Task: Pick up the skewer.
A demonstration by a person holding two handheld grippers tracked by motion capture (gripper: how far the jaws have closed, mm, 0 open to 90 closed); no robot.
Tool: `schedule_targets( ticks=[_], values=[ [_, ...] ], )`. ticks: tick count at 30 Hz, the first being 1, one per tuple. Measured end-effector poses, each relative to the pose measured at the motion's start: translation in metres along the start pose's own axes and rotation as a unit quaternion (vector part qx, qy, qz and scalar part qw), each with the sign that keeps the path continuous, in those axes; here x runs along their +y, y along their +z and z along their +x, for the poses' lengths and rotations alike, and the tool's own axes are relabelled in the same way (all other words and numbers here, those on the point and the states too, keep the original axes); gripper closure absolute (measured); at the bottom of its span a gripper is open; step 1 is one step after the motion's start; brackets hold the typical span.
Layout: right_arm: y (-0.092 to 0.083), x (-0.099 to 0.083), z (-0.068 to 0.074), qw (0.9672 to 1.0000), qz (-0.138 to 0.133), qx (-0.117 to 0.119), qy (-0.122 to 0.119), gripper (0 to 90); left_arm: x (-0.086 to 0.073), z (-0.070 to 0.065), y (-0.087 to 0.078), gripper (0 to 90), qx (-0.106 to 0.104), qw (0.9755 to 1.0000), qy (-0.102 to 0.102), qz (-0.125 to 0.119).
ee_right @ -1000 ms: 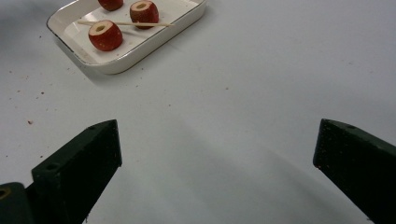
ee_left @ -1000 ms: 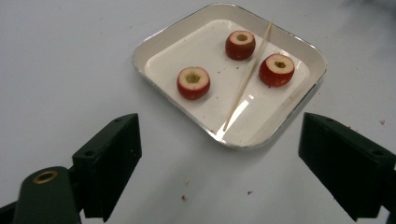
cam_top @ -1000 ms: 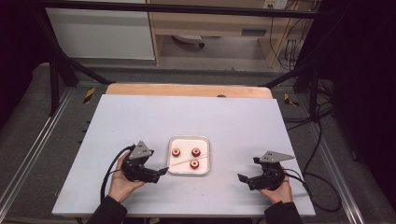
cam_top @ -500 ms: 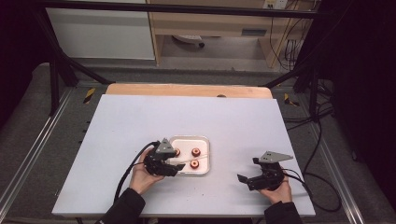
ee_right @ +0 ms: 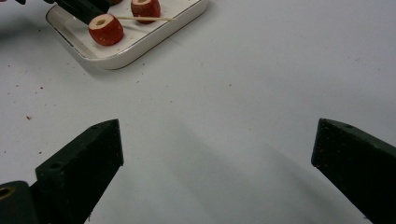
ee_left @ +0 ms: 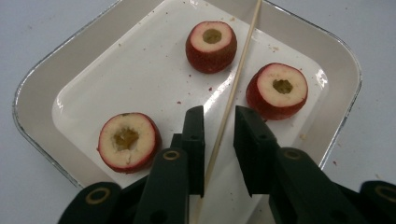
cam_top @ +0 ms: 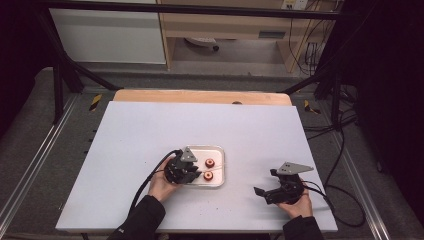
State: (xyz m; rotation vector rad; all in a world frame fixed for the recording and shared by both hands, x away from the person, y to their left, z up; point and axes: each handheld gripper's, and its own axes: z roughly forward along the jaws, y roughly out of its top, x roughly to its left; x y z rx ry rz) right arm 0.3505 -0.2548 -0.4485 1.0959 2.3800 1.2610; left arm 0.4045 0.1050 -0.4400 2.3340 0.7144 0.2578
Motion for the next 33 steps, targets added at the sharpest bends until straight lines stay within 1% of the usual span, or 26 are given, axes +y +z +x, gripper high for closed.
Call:
schedule_targets(
  ticks=[1,5,7,9,10,13,17,20,21,24,27,28,29,31,32,33],
  values=[
    [0.0,0.0,0.0,1.0,0.0,0.0,0.001,2.6,0.0,0.0,0.0,77.0,0.0,1.0,0.0,0.0],
    [0.0,0.0,0.0,1.0,0.001,0.001,0.001,2.6,0.0,0.0,0.0,83.9,-0.002,0.9999,0.013,0.002],
    [0.0,0.0,0.0,1.0,0.001,0.0,0.0,2.7,-0.001,-0.001,-0.001,85.3,0.0,0.9998,0.021,0.003],
    [0.0,0.0,0.0,1.0,0.001,0.0,0.0,2.6,-0.001,-0.001,-0.001,86.6,-0.002,0.9997,0.023,0.002],
    [0.0,0.0,0.0,1.0,0.001,0.001,0.0,2.7,-0.001,-0.002,-0.001,87.6,-0.001,0.9996,0.027,0.003],
    [0.001,0.0,0.0,1.0,0.002,-0.001,-0.001,2.7,-0.001,-0.002,-0.001,88.3,0.0,0.9996,0.029,0.002],
    [0.001,0.0,0.0,1.0,0.0,-0.001,-0.002,2.7,-0.001,-0.003,-0.003,88.7,-0.002,0.9996,0.028,-0.005],
    [0.0,0.0,0.001,1.0,0.001,-0.001,-0.002,2.8,0.0,-0.005,-0.01,88.8,-0.003,0.9995,0.026,-0.017],
    [0.0,0.001,0.001,1.0,0.003,-0.005,-0.006,2.8,0.0,-0.005,-0.01,88.7,-0.003,0.9995,0.026,-0.017],
    [0.0,0.003,0.004,0.9998,0.006,-0.008,-0.018,3.0,0.0,-0.007,-0.019,88.8,0.001,0.9995,0.025,-0.02],
    [0.001,0.007,0.008,0.9993,0.014,-0.014,-0.032,3.2,-0.001,-0.01,-0.025,88.7,0.005,0.9995,0.027,-0.018],
    [0.001,0.007,0.008,0.9993,0.014,-0.014,-0.032,3.2,-0.001,-0.01,-0.025,88.8,0.005,0.9995,0.027,-0.018],
    [0.0,0.009,0.012,0.9986,0.017,-0.018,-0.047,3.9,-0.002,-0.01,-0.027,88.7,0.007,0.9995,0.024,-0.019],
    [0.001,0.012,0.016,0.9975,0.018,-0.02,-0.066,5.4,-0.003,-0.012,-0.031,88.7,0.008,0.9995,0.023,-0.02],
    [0.001,0.014,0.018,0.9965,0.017,-0.02,-0.079,6.2,-0.003,-0.015,-0.033,88.7,0.011,0.9994,0.03,-0.014],
    [0.002,0.015,0.021,0.9954,0.021,-0.022,-0.09,6.4,-0.002,-0.016,-0.034,88.7,0.011,0.9993,0.033,-0.014]
  ],
)
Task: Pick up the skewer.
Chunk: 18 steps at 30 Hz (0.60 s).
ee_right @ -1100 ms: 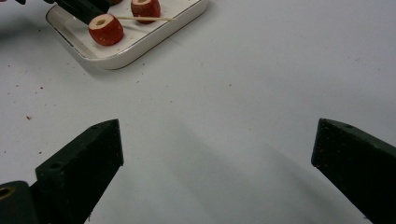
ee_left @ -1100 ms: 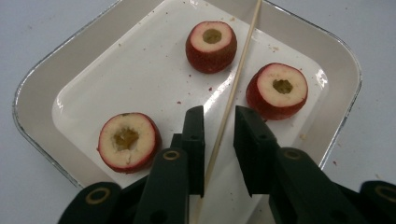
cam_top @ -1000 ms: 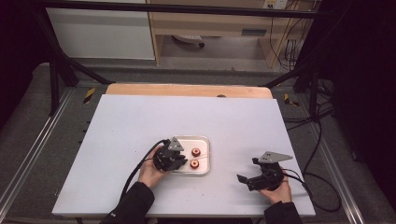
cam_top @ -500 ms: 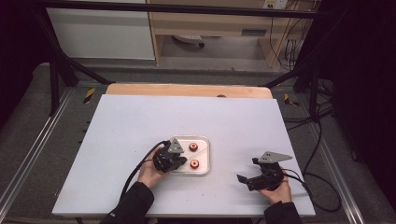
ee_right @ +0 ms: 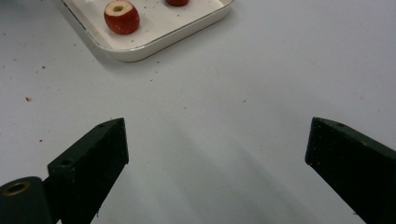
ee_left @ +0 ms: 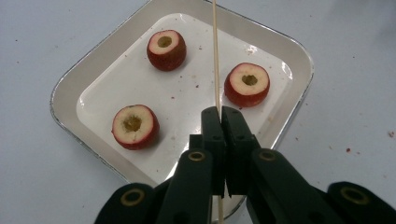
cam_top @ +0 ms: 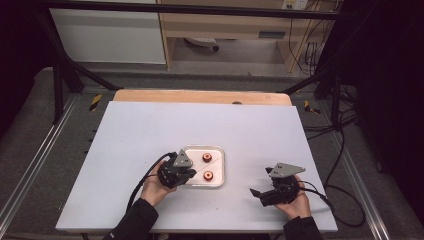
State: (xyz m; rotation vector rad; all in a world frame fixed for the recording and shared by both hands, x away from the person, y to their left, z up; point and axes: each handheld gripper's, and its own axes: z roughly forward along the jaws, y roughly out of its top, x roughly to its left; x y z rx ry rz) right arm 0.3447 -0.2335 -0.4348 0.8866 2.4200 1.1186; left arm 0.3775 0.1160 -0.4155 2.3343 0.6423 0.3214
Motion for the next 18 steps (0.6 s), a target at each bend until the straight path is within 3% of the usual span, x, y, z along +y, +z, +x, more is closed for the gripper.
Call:
schedule_targets(
  ticks=[2,5,6,8,11,12,13,14,15,18],
  values=[
    [0.001,0.003,0.002,0.9999,0.006,-0.002,-0.012,6.9,0.001,-0.002,-0.001,88.8,-0.002,1.0,0.002,0.002],
    [0.006,0.013,0.013,0.9982,0.014,-0.004,-0.059,11.9,0.006,-0.011,-0.001,88.7,-0.006,0.9998,0.015,0.008],
    [0.006,0.013,0.013,0.9982,0.014,-0.004,-0.059,11.9,0.006,-0.011,-0.001,88.7,-0.006,0.9998,0.015,0.008],
    [0.009,0.018,0.02,0.996,0.02,-0.01,-0.086,13.9,0.011,-0.016,-0.001,88.7,-0.008,0.9996,0.022,0.013],
    [0.013,0.026,0.03,0.9902,0.028,-0.017,-0.135,18.1,0.022,-0.029,-0.001,88.7,-0.015,0.9989,0.041,0.017],
    [0.013,0.026,0.03,0.9902,0.028,-0.017,-0.135,18.1,0.022,-0.029,-0.001,88.7,-0.015,0.9989,0.041,0.017],
    [0.014,0.029,0.035,0.9862,0.031,-0.024,-0.161,19.9,0.028,-0.036,0.0,88.7,-0.02,0.9984,0.049,0.017],
    [0.014,0.029,0.035,0.9862,0.031,-0.024,-0.161,19.9,0.028,-0.036,0.0,88.7,-0.02,0.9984,0.049,0.017],
    [0.014,0.032,0.038,0.9813,0.033,-0.032,-0.187,21.7,0.034,-0.042,0.002,88.7,-0.025,0.9978,0.058,0.018],
    [0.013,0.035,0.044,0.9742,0.032,-0.041,-0.22,25.0,0.04,-0.048,0.004,88.7,-0.027,0.9971,0.068,0.021]
  ],
)
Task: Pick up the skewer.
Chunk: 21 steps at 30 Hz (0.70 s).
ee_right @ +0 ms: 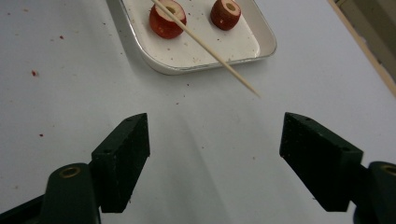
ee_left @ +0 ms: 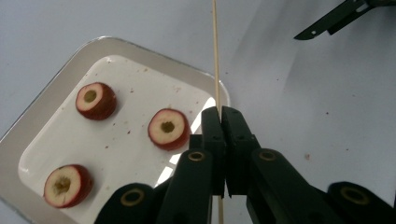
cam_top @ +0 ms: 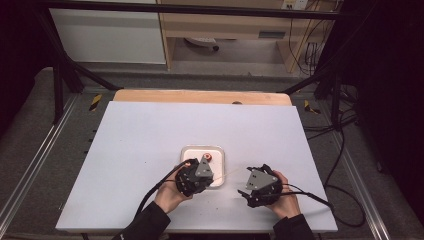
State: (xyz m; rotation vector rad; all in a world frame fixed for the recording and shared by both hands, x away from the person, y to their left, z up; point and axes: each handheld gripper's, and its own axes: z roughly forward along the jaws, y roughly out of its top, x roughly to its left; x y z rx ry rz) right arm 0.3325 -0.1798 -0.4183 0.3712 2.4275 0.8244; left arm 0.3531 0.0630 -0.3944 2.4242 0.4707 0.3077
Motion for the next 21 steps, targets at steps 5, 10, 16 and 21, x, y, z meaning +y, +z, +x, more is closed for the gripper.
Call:
schedule_targets(
  ticks=[5,10,16,21],
  values=[
    [-0.001,0.005,0.005,0.9988,0.003,-0.012,-0.048,30.0,0.013,-0.007,0.009,88.7,-0.007,0.9999,0.012,0.009],
    [0.0,0.007,0.013,0.9914,0.002,-0.02,-0.129,41.9,0.024,-0.014,0.018,88.7,-0.011,0.9995,0.022,0.021],
    [0.004,0.006,0.02,0.98,0.013,-0.024,-0.197,53.5,0.034,-0.02,0.024,88.7,-0.022,0.9984,0.038,0.036],
    [0.007,0.005,0.021,0.9686,0.018,-0.026,-0.247,64.2,0.037,-0.024,0.027,88.7,-0.029,0.9978,0.044,0.041]
  ],
)
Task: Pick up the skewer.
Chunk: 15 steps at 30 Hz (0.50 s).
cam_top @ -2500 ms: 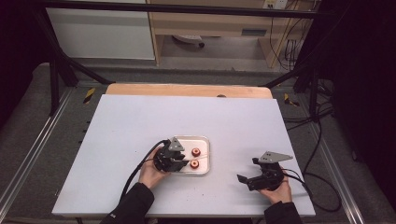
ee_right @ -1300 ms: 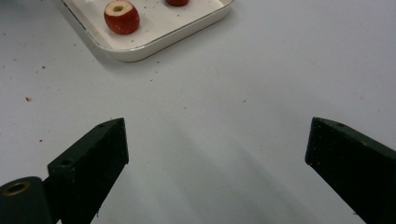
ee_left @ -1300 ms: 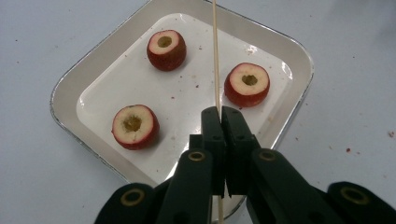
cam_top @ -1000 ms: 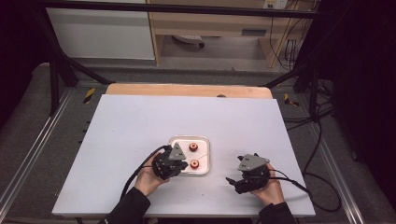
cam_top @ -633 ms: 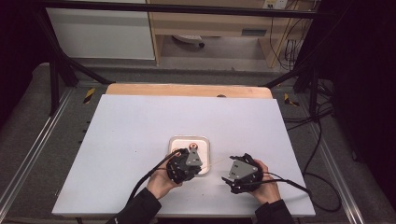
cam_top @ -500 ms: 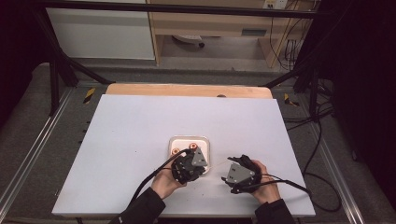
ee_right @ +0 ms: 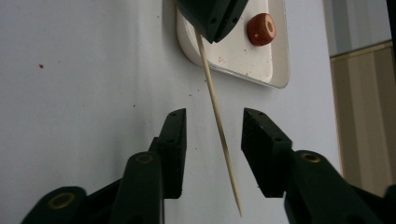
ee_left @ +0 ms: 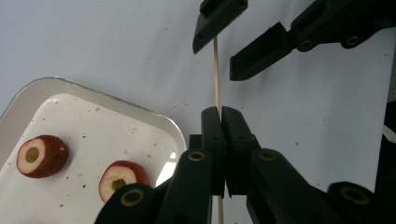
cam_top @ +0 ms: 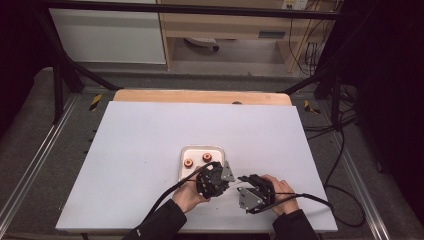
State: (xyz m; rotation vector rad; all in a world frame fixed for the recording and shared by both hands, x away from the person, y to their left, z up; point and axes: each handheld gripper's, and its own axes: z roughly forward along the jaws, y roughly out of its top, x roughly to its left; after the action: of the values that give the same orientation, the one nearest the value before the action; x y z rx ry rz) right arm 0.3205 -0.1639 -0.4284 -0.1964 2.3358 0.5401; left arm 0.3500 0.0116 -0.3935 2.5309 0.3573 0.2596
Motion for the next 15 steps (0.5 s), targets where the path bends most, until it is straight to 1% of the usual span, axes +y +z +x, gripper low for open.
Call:
schedule_targets(
  ticks=[1,2,4,10,12,15],
  values=[
    [-0.0002,0.0003,0.0011,1.0,0.004,0.005,-0.002,65.9,0.0005,-0.0004,0.0002,88.7,-0.002,1.0,0.001,0.001],
    [0.0009,0.0002,0.0015,1.0,0.002,0.004,-0.009,68.0,0.0009,-0.0009,0.0004,88.7,-0.003,1.0,0.002,0.001],
    [0.0016,0.0001,0.0012,0.9995,0.005,0.005,-0.029,72.2,0.0015,-0.0011,0.0007,88.7,-0.005,1.0,0.003,0.002],
    [0.0033,-0.0003,0.0022,0.9986,0.005,0.009,-0.052,82.8,0.0016,-0.0006,0.0009,88.7,-0.01,0.9999,0.001,0.004],
    [0.0032,-0.0006,0.0024,0.9984,0.008,0.008,-0.056,86.1,0.0015,-0.001,0.001,88.7,-0.011,0.9999,0.002,0.005],
    [0.0028,-0.0006,0.0027,0.9975,0.008,0.005,-0.07,88.0,0.0016,-0.0006,0.0011,88.7,-0.013,0.9999,0.002,0.006]
  ],
)
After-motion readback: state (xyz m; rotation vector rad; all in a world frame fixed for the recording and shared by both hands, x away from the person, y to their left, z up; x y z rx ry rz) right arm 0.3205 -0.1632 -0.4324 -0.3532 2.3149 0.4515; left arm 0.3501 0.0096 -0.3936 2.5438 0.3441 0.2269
